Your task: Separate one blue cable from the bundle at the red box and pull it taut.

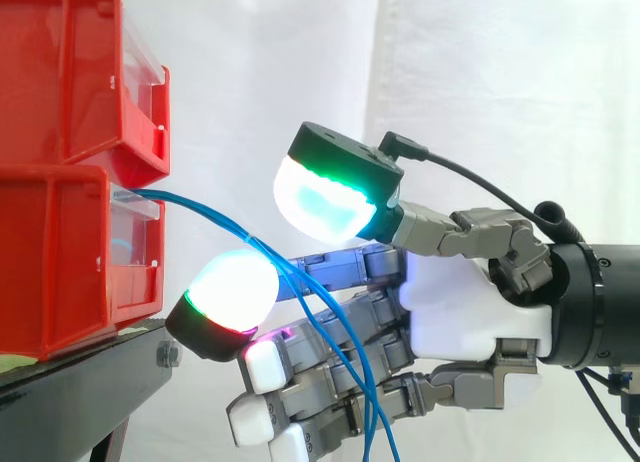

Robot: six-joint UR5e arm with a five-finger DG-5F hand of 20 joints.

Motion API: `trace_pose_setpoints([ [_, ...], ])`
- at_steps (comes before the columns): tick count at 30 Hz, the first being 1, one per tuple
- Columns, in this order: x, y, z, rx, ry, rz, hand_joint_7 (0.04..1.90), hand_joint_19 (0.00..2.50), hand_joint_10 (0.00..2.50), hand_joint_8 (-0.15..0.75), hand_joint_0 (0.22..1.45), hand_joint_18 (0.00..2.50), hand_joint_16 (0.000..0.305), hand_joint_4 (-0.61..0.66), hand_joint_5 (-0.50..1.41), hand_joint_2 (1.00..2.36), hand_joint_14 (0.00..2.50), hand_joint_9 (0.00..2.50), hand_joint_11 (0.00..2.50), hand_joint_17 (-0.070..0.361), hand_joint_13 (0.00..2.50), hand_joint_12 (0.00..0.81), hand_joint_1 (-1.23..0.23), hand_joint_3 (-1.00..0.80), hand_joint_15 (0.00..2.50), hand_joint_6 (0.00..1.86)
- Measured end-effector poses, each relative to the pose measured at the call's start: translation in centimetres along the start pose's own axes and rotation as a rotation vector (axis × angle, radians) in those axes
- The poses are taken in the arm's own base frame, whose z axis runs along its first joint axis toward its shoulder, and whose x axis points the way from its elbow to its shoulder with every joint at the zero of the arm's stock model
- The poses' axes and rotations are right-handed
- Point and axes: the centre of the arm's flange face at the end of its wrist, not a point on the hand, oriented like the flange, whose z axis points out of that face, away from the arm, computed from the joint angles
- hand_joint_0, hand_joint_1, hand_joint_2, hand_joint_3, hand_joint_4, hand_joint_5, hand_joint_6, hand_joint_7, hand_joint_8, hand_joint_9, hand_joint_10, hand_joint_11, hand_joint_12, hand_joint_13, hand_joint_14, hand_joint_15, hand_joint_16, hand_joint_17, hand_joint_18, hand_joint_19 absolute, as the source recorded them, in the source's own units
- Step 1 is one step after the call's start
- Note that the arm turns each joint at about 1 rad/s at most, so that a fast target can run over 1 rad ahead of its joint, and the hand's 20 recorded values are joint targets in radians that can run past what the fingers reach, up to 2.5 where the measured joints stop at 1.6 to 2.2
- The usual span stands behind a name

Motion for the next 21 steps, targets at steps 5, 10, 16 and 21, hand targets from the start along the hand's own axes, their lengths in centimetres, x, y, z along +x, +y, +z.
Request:
trace_pose_setpoints([
  [5,-0.4,0.0,0.0,-0.002,0.003,-0.002,1.15,0.66,0.02,0.286,0.59,0.5,0.048,0.14,-0.19,1.01,0.02,0.79,0.74,0.107,0.71,0.363,-0.58,-0.42,0.55,0.58],
  [10,-0.9,0.0,-0.1,0.0,0.001,-0.007,1.15,0.66,0.02,0.288,0.58,0.5,0.048,0.14,-0.19,1.01,0.02,0.79,0.74,0.108,0.71,0.363,-0.58,-0.43,0.55,0.58],
  [16,-1.5,-0.1,-0.1,0.002,-0.005,-0.03,1.16,0.66,0.02,0.289,0.58,0.51,0.048,0.14,-0.18,1.01,0.02,0.79,0.74,0.108,0.71,0.364,-0.59,-0.43,0.55,0.58],
  [21,-1.8,-0.1,-0.2,0.005,-0.009,-0.048,1.17,0.67,0.02,0.289,0.58,0.51,0.048,0.14,-0.18,1.01,0.02,0.79,0.74,0.108,0.71,0.363,-0.59,-0.43,0.55,0.58],
])
